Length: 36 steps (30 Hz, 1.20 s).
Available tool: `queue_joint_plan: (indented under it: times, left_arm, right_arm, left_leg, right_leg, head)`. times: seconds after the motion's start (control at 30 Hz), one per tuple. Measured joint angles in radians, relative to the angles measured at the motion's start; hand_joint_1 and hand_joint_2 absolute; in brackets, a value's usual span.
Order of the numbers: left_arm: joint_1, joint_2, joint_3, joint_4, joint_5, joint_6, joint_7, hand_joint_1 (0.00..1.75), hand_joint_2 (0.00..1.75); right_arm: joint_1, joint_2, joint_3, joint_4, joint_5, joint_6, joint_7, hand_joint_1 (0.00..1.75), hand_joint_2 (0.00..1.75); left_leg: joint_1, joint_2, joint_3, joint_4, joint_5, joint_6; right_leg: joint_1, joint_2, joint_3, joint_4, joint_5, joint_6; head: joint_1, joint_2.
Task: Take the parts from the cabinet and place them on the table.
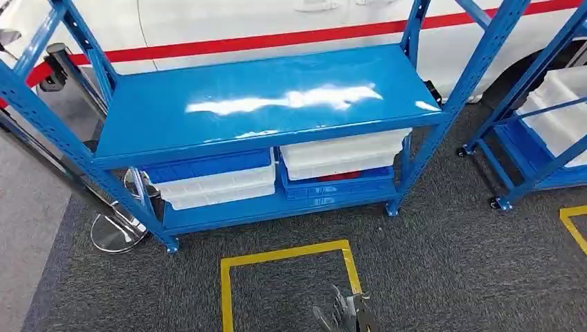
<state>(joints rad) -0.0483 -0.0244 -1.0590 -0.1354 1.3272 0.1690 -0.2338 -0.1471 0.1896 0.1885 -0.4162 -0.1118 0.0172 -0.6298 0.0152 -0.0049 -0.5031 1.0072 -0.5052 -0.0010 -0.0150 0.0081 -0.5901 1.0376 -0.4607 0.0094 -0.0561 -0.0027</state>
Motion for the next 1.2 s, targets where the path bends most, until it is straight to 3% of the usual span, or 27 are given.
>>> queue_joint_plan:
  times: [0.2, 0.23, 0.4, 0.7, 0.73, 1.03, 1.13, 1.2]
  left_arm:
    - [-0.006, -0.001, -0.002, 0.000, -0.003, 0.006, 0.006, 0.00, 0.00]
    - [-0.006, -0.001, -0.002, 0.000, -0.005, 0.007, 0.006, 0.00, 0.00]
    - [-0.007, -0.001, -0.002, 0.000, -0.007, 0.006, 0.006, 0.00, 0.00]
    - [-0.007, -0.002, -0.021, 0.000, -0.027, 0.023, -0.020, 0.00, 0.00]
    - [-0.006, -0.002, -0.022, 0.000, -0.027, 0.023, -0.026, 0.00, 1.75]
    - [-0.006, -0.013, -0.024, 0.000, -0.008, 0.053, -0.054, 0.00, 1.75]
    - [-0.007, -0.019, -0.024, 0.000, -0.019, 0.092, 0.000, 0.00, 1.75]
    - [-0.008, -0.023, -0.026, 0.000, -0.032, 0.122, 0.044, 0.00, 1.75]
  right_arm:
    - [-0.004, 0.000, 0.000, -0.001, 0.000, 0.002, -0.001, 0.00, 1.75]
    - [-0.004, 0.000, 0.000, -0.001, -0.001, 0.002, -0.001, 0.00, 0.00]
    - [-0.004, 0.000, 0.003, -0.001, 0.000, 0.002, -0.001, 0.00, 0.00]
    - [0.003, 0.000, 0.013, 0.019, 0.000, 0.019, 0.043, 0.00, 0.00]
    - [0.004, 0.000, 0.014, 0.024, -0.001, 0.021, 0.051, 0.00, 1.75]
    - [0.010, -0.002, 0.014, 0.083, -0.033, 0.084, 0.166, 0.00, 1.75]
    - [0.010, -0.005, 0.014, 0.109, -0.018, 0.038, 0.216, 0.00, 1.75]
    - [0.009, -0.012, 0.014, 0.127, -0.018, 0.000, 0.290, 0.00, 1.75]
  left_leg:
    - [0.000, 0.000, 0.015, -0.017, -0.005, -0.008]
    - [0.001, 0.000, 0.017, -0.019, -0.006, -0.010]
    - [0.001, 0.001, 0.020, -0.021, -0.006, -0.020]
    - [0.000, 0.001, 0.022, -0.020, -0.006, -0.020]
    - [0.000, 0.001, 0.022, -0.020, -0.006, -0.020]
    - [0.000, 0.001, 0.023, -0.020, -0.008, -0.019]
    - [0.000, 0.001, 0.025, -0.020, -0.009, -0.018]
    - [0.000, 0.001, 0.026, -0.020, -0.009, -0.018]
  right_leg:
    - [0.002, -0.001, 0.010, 0.000, -0.012, -0.014]
    - [0.003, -0.001, 0.011, 0.000, -0.013, -0.015]
    - [0.003, -0.001, 0.014, 0.000, -0.013, -0.016]
    - [0.002, -0.001, 0.019, -0.004, -0.013, -0.015]
    - [0.002, -0.001, 0.019, -0.005, -0.013, -0.014]
    - [0.002, -0.001, 0.022, -0.007, -0.013, -0.014]
    - [0.002, -0.001, 0.023, -0.007, -0.013, -0.013]
    - [0.002, -0.001, 0.024, -0.008, -0.014, -0.012]
  head:
    - [0.000, 0.000]
    - [0.000, 0.000]
    - [0.000, 0.000]
    - [0.000, 0.000]
    - [0.000, 0.000]
    - [0.000, 0.000]
    - [0.000, 0.000]
    - [0.000, 0.000]
